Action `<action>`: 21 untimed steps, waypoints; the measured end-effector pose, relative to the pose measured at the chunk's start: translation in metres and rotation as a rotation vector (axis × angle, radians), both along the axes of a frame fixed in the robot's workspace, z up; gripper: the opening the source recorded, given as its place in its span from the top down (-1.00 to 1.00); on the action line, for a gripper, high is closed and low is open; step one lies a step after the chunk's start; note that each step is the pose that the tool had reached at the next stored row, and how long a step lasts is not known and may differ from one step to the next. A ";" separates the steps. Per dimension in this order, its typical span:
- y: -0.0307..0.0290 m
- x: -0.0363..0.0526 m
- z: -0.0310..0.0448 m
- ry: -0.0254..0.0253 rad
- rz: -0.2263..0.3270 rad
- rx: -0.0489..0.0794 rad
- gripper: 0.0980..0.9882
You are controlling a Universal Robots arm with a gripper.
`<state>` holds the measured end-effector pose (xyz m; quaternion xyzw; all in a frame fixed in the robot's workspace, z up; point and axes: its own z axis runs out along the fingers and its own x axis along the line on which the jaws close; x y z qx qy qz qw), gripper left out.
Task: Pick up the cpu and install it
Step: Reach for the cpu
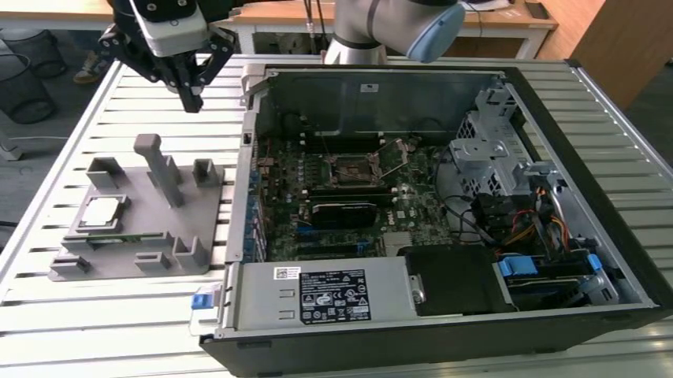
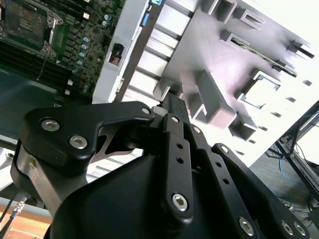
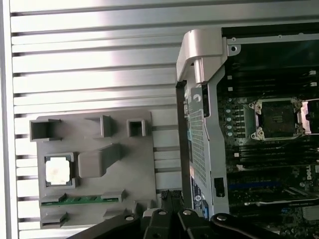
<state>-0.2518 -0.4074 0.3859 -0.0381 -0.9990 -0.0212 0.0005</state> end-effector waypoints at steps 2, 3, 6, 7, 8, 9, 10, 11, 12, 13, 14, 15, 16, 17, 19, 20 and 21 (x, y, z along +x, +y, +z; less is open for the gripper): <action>-0.0006 -0.0032 -0.0006 0.0028 0.000 0.000 0.98; -0.0012 -0.0041 -0.0009 0.0034 0.003 0.000 0.98; -0.0030 -0.0056 -0.0019 0.0050 0.017 0.000 0.98; -0.0035 -0.0062 -0.0023 0.0055 0.022 0.000 0.98; -0.0039 -0.0068 -0.0026 0.0057 0.027 0.000 0.98; -0.0042 -0.0076 -0.0029 0.0058 0.032 0.000 0.98; -0.0045 -0.0086 -0.0032 0.0058 0.037 0.000 0.98; -0.0047 -0.0098 -0.0036 0.0058 0.041 0.000 0.98; -0.0048 -0.0119 -0.0038 0.0059 0.044 0.000 0.98; -0.0049 -0.0145 -0.0041 0.0058 0.046 0.000 0.98; -0.0049 -0.0173 -0.0043 0.0057 0.046 0.000 0.98; -0.0049 -0.0198 -0.0043 0.0058 0.046 0.000 0.98; -0.0049 -0.0220 -0.0044 0.0059 0.047 0.000 0.98; -0.0049 -0.0241 -0.0046 0.0058 0.047 0.000 0.98; -0.0049 -0.0282 -0.0048 0.0059 0.047 0.000 0.98; -0.0048 -0.0302 -0.0049 0.0059 0.047 0.000 0.98; -0.0049 -0.0324 -0.0050 0.0059 0.047 0.000 0.98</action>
